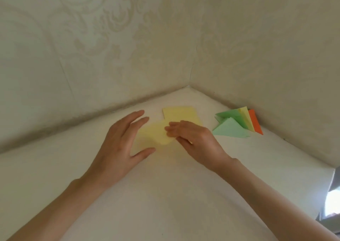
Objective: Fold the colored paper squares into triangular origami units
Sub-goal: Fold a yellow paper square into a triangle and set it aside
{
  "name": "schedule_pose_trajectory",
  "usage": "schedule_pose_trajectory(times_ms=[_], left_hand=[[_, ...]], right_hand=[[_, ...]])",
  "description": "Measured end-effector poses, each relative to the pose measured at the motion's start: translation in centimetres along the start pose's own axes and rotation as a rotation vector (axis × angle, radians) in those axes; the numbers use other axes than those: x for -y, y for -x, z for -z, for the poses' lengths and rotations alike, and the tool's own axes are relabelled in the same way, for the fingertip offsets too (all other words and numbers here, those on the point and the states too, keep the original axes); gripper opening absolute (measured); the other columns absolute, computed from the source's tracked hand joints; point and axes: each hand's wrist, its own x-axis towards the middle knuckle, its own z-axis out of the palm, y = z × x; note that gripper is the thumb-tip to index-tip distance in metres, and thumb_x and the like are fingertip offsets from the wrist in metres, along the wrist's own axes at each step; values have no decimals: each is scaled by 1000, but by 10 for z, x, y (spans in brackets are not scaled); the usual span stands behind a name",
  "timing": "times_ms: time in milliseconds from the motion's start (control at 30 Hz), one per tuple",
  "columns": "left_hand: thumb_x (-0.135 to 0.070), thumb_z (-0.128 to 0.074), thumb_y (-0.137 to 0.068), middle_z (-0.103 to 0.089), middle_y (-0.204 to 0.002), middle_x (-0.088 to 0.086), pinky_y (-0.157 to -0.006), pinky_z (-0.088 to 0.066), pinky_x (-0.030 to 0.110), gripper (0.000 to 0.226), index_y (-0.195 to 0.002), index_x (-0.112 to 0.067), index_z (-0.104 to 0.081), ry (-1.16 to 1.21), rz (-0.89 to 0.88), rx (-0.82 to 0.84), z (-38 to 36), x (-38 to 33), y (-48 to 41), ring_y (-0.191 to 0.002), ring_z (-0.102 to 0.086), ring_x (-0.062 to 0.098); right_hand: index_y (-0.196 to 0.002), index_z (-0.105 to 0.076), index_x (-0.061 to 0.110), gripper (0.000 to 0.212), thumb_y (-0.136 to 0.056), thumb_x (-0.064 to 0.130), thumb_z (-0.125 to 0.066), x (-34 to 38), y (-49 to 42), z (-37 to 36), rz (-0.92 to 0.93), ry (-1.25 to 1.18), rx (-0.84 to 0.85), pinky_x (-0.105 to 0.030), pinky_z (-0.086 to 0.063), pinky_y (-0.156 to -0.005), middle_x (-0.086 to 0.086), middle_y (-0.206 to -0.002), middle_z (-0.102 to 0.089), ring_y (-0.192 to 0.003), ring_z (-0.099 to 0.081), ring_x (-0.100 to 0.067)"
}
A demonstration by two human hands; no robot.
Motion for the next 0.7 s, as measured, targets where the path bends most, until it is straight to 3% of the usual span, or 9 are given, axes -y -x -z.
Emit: schedule_pose_trajectory(times_ms=[133, 267, 333, 400, 567, 700], left_hand=[[-52, -49, -85, -54, -132, 2, -104, -31, 32, 51, -121, -17, -54, -86, -207, 188, 3, -5, 12, -124, -45, 16], [-44, -48, -85, -65, -117, -7, -83, -47, 22, 35, -107, -24, -67, -38, -190, 320, -2, -5, 27, -101, -59, 11], [-42, -43, -89, -67, -111, -10, -70, -53, 19, 34, -101, -26, -70, -10, -192, 346, -2, -5, 29, -95, -62, 7], [-41, -40, -92, -67, -109, -12, -66, -54, 19, 35, -97, -27, -72, 14, -183, 343, -3, -5, 30, -96, -62, 5], [-53, -38, -91, -62, -100, -23, -69, -46, 21, 42, -91, -25, -69, 136, 14, 315, -6, -7, 24, -90, -55, -4], [-64, -45, -87, -53, -73, -6, -57, -35, 26, 51, -70, -16, -56, 323, 280, 303, -10, -10, 11, -61, -45, 7]], right_hand=[[-94, -69, -1, 36, -99, 19, -39, 16, 21, -1, 73, -94, 124, -26, -45, -97, -10, -103, -70, -107, -60, -17], [-96, -70, 2, 34, -98, 21, -42, 13, 32, -2, 60, -134, 231, -33, -51, -88, -7, -104, -71, -106, -63, -19], [-98, -71, 4, 28, -96, 21, -48, 11, 37, -2, 64, -120, 292, -36, -54, -83, -5, -106, -71, -105, -64, -18], [-99, -71, 7, 24, -92, 21, -54, 8, 41, 1, 47, -110, 334, -36, -55, -80, -3, -109, -69, -104, -65, -16], [-95, -73, 10, 30, -92, 32, -53, -2, 42, 13, -58, -73, 290, -28, -52, -82, 4, -107, -69, -100, -62, -9], [-83, -71, 15, 21, -90, 32, -60, 0, 38, 12, -397, -152, 222, -8, -34, -82, 15, -96, -62, -95, -47, -1]])
